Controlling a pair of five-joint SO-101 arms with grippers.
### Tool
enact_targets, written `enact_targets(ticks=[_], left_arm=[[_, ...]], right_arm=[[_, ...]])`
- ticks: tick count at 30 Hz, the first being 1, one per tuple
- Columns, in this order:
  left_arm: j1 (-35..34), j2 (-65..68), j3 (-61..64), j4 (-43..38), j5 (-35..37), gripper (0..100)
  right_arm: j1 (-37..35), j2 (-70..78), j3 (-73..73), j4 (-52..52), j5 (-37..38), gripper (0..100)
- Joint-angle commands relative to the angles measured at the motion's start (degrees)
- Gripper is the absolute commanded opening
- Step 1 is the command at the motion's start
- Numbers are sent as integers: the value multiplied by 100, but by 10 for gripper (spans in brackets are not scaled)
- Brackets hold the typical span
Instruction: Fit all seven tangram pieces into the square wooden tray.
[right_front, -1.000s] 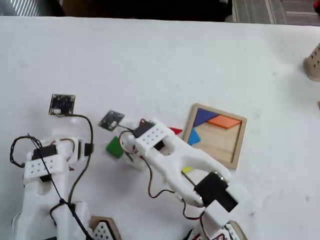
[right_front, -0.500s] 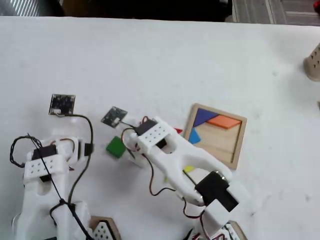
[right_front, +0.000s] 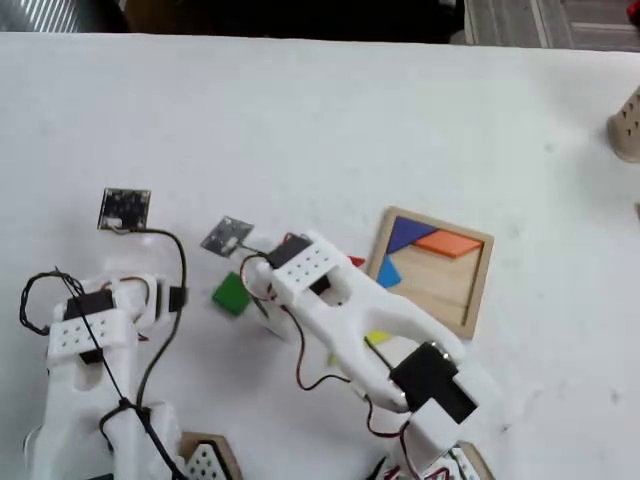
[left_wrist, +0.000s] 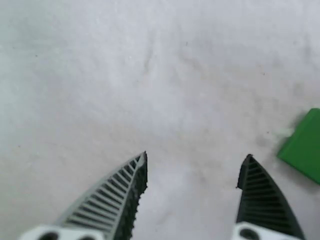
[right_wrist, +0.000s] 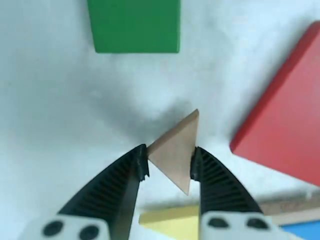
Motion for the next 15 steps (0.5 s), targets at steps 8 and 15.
enact_targets(ticks=[8, 15], left_arm=[[-48, 31, -290, -132, 18, 290], [-48, 31, -290, -132, 18, 290]], right_arm=[[1156, -1288, -316, 1007, 35, 87], [2281, -1851, -308, 1525, 949, 87]])
